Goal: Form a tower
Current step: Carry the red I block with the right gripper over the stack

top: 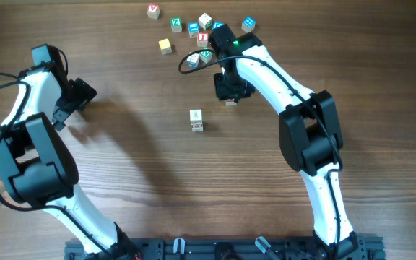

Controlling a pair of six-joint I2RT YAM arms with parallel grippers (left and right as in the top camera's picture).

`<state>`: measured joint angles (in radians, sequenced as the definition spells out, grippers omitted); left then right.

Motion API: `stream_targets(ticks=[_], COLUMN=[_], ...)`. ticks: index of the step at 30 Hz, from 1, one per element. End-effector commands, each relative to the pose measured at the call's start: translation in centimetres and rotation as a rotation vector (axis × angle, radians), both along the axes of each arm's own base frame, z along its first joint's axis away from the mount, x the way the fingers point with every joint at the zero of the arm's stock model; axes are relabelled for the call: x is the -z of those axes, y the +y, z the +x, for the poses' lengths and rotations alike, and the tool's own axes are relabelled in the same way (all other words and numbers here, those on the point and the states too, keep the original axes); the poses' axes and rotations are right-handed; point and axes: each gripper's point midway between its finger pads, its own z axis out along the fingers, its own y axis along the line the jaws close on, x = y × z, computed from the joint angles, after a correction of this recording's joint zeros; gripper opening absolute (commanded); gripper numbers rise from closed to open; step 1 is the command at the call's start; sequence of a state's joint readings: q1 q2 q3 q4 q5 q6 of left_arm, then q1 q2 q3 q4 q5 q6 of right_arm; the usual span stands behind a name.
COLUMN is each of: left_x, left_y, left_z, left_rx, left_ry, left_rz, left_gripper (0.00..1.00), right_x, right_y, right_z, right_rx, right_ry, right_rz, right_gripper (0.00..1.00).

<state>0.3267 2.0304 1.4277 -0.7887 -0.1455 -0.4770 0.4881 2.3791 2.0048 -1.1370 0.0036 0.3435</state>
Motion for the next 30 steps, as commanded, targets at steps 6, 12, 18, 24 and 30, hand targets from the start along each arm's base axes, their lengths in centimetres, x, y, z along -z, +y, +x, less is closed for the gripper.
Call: stream_targets(ticks=[6, 12, 18, 24, 30], left_x=[0.1, 0.1, 0.1, 0.1, 0.1], left_y=[0.2, 0.2, 0.2, 0.2, 0.2], left_z=[-0.2, -0.2, -0.2, -0.2, -0.2], left_rx=[-0.007, -0.007, -0.007, -0.007, -0.007], left_ry=[0.007, 0.007, 0.007, 0.007, 0.007], left_rz=[0.007, 0.007, 0.007, 0.007, 0.007], left_gripper=[1.0, 1.0, 1.0, 1.0, 1.0], right_x=[0.2, 0.2, 0.2, 0.2, -5.0], right_y=[-0.4, -0.7, -1.4, -1.3, -0.2], right_z=[-0.2, -0.5, -0.9, -0.9, 0.7], right_rx=[0.026, 0.027, 0.1, 0.101, 0.098], right_ry=[0.004, 0.016, 0.027, 0.026, -0.083], right_rz=[-0.026, -0.038, -0.07, -0.065, 0.001], right_gripper=[0.35, 0.51, 0.34, 0.39, 0.28])
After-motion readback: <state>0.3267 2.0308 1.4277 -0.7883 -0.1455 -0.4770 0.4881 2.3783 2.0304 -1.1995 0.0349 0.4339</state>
